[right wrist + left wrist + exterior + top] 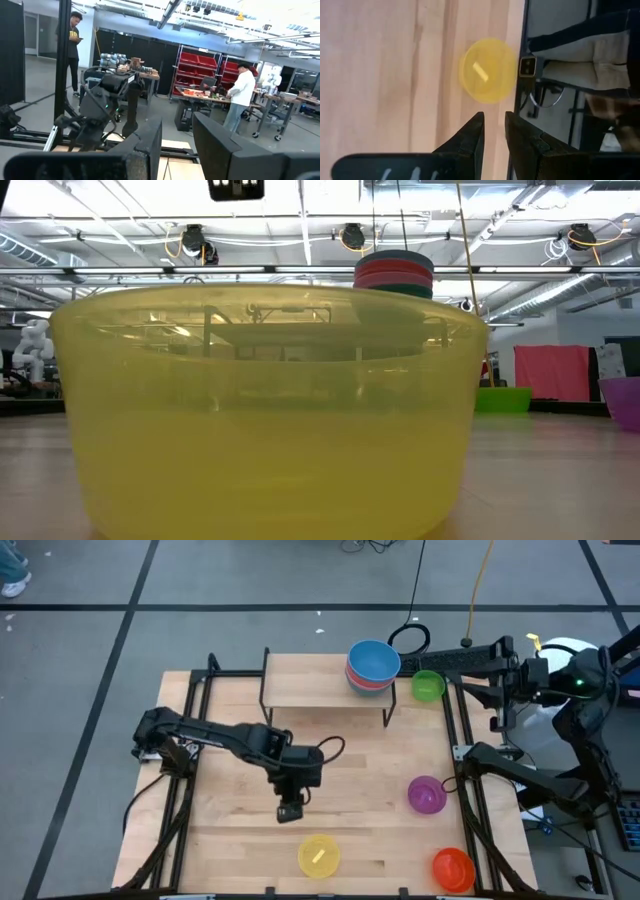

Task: Place and stack bowls onto a shelf
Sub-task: Put the transparent yellow bowl on the shelf

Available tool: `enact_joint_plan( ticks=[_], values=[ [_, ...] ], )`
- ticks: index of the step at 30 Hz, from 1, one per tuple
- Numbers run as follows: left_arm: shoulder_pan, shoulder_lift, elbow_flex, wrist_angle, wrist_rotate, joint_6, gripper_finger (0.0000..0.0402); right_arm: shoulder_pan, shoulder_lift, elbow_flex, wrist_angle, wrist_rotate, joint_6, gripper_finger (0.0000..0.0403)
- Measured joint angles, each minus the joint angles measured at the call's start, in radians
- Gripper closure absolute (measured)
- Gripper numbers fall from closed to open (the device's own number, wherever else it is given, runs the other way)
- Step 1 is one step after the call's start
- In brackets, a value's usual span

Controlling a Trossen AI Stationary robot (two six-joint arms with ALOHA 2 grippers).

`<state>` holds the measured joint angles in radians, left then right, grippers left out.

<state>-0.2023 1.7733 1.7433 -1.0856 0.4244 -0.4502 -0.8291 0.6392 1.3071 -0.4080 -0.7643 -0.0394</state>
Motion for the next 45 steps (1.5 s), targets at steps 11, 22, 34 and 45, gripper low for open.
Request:
enact_joint_plan(
  ticks=[11, 22, 34, 45],
  values=[
    [-0.100, 0.000, -0.260, 0.300, -0.123, -0.195, 0.0321, 0.000, -0.001, 0.000, 0.000, 0.000, -0.032, 0.0303],
    [-0.220, -0.001, -0.452, 0.619, -0.365, -0.467, 0.0321, 0.000, -0.001, 0.000, 0.000, -0.001, -0.033, 0.0303],
    [-0.279, 0.031, -0.499, 0.682, -0.455, -0.570, 0.0321, 0.000, -0.001, 0.000, -0.001, -0.130, -0.055, 0.0303],
    [-0.291, 0.111, -0.498, 0.794, -0.460, -0.551, 0.0321, 0.000, -0.001, 0.000, -0.001, -0.130, -0.062, 0.0303]
  ],
)
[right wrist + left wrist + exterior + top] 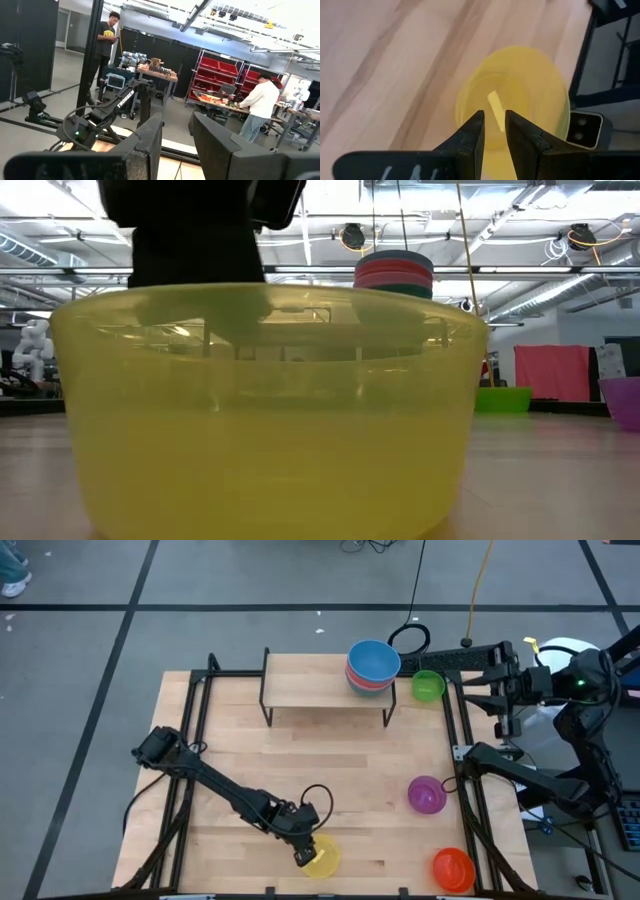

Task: Place and stack bowls onto a shelf
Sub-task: Put the transparent yellow bowl on the shelf

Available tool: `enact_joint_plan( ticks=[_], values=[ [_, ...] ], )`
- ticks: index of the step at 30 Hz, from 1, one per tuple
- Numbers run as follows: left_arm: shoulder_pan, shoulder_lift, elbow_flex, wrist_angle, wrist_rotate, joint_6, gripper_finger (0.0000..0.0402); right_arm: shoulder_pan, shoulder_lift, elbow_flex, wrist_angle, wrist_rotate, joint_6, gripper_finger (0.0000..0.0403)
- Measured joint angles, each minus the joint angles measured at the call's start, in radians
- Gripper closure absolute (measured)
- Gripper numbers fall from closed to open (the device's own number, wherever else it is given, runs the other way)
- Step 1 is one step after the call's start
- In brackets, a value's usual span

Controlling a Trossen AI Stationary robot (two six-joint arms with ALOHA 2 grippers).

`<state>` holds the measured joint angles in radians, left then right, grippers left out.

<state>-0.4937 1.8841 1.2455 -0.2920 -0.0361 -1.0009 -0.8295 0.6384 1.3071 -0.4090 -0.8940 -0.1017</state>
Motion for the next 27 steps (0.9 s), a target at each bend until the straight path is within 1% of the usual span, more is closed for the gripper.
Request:
enact_joint_plan(
  ticks=[2, 7, 15, 27],
  values=[
    [0.000, 0.000, -0.001, -0.012, -0.018, 0.018, 0.0321, 0.000, 0.000, 0.000, 0.000, 0.000, 0.000, 0.0303],
    [0.000, -0.003, -0.001, -0.013, -0.021, 0.036, 0.0321, 0.000, 0.000, 0.000, 0.000, 0.000, 0.000, 0.0303],
    [-0.001, -0.003, -0.001, -0.113, -0.020, 0.038, 0.0321, 0.000, 0.000, 0.000, 0.000, 0.000, 0.000, 0.0303],
    [-0.001, -0.003, -0.001, -0.115, -0.008, 0.015, 0.0321, 0.000, 0.000, 0.000, 0.000, 0.001, 0.000, 0.0303]
  ],
)
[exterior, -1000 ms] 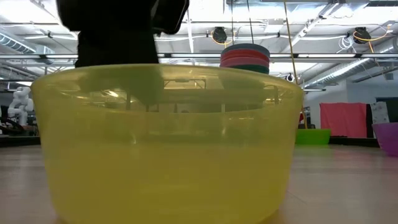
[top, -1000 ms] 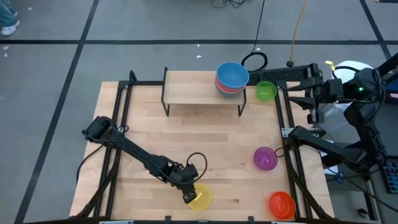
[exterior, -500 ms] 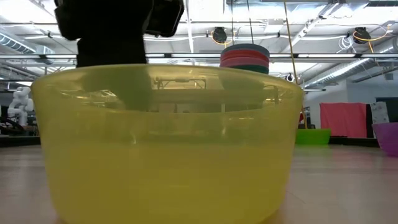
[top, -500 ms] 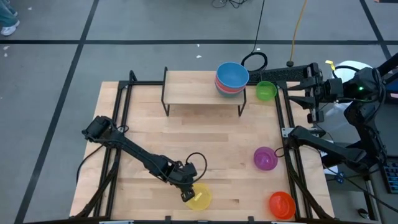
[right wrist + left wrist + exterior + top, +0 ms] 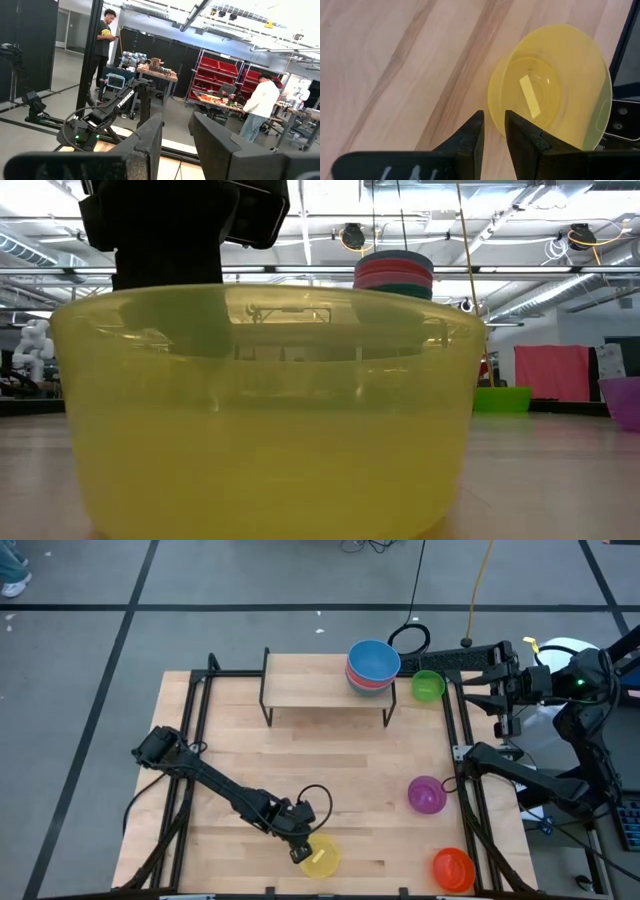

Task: Place and stack bowls onto a shelf
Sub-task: Put the transparent yellow bowl on the shelf

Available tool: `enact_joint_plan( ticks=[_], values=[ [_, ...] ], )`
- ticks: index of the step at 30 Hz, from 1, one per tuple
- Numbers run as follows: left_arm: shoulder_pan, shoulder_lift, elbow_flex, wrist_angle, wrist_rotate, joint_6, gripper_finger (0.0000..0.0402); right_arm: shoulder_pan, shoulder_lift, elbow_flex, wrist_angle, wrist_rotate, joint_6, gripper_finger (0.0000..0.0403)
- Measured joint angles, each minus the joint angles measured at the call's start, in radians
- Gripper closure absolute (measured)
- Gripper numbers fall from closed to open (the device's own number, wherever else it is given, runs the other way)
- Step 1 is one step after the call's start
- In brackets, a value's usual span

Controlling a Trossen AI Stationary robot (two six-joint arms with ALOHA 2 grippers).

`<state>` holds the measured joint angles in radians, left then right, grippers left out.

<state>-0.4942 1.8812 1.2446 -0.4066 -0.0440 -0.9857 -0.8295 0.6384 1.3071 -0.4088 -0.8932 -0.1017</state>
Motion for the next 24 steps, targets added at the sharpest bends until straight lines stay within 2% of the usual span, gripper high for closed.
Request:
enact_joint_plan(
  ticks=[11, 24],
  values=[
    [-0.003, 0.000, 0.000, 0.037, 0.028, -0.020, 0.0321, 0.000, 0.000, 0.000, 0.000, 0.000, 0.000, 0.0303],
    [-0.012, 0.063, 0.001, 0.086, 0.051, -0.056, 0.0321, 0.000, 0.000, 0.000, 0.000, 0.000, 0.000, 0.0303]
  ],
)
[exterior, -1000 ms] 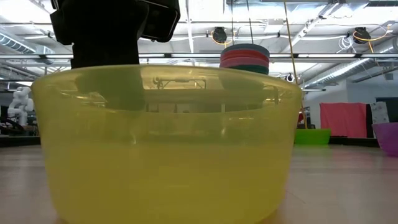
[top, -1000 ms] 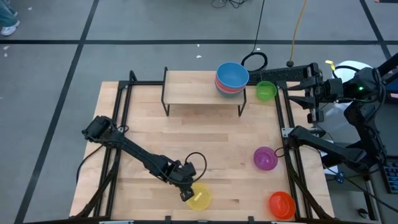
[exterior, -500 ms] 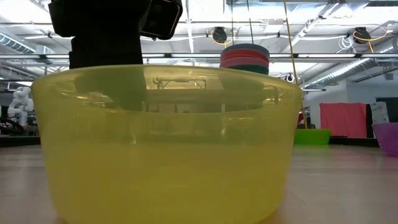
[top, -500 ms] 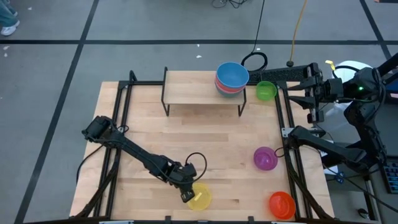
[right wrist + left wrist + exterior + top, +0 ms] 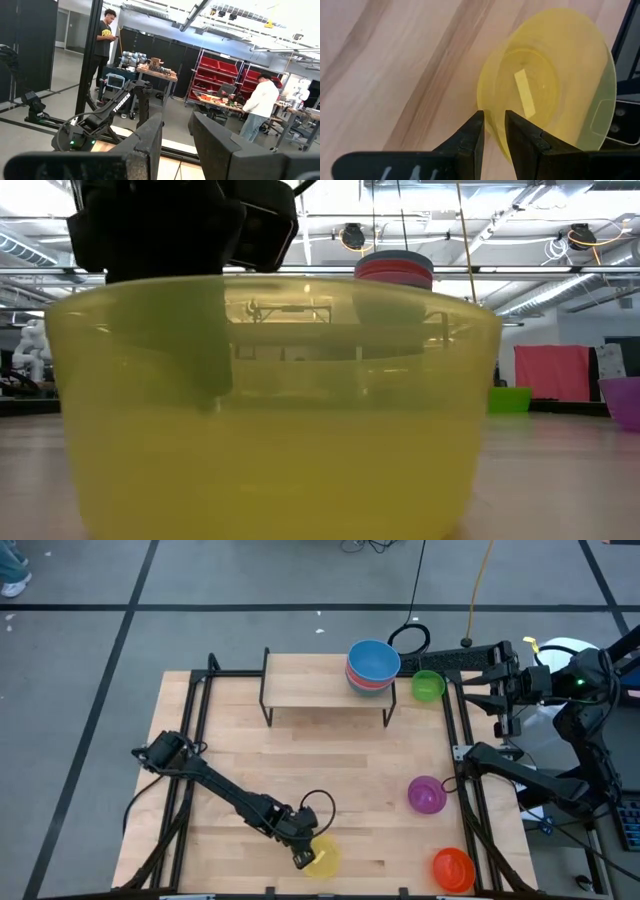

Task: Place and stack bowls onto a shelf
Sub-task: Put the transparent yellow bowl on the shelf

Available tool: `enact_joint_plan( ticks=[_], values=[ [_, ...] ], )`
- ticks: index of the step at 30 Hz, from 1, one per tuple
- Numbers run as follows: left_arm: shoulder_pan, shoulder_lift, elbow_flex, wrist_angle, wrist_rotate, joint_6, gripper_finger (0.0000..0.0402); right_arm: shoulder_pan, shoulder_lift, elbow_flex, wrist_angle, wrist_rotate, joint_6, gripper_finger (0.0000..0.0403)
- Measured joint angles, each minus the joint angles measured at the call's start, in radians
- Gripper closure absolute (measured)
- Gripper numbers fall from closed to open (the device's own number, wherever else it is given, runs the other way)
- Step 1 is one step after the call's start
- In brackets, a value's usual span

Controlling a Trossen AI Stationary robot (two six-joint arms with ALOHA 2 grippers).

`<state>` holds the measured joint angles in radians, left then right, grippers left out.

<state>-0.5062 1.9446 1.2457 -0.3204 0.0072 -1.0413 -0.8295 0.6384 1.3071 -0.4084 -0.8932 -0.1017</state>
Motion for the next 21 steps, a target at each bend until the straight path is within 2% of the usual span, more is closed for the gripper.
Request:
enact_joint_plan(
  ticks=[5, 10, 18, 21],
  values=[
    [0.006, 0.000, 0.000, 0.003, 0.000, -0.089, 0.0331, 0.000, 0.000, 0.000, -0.001, 0.000, -0.016, 0.0303],
    [0.025, 0.000, 0.000, 0.008, -0.005, -0.184, 0.0391, 0.000, 0.000, 0.000, -0.001, 0.000, -0.018, 0.0303],
    [0.058, 0.000, 0.004, 0.038, -0.008, -0.357, 0.0395, 0.000, 0.000, 0.000, -0.001, 0.000, -0.019, 0.0303],
    [0.079, -0.007, 0.030, 0.036, -0.008, -0.368, 0.0397, 0.000, 0.000, 0.000, -0.001, 0.000, -0.019, 0.0303]
  ],
)
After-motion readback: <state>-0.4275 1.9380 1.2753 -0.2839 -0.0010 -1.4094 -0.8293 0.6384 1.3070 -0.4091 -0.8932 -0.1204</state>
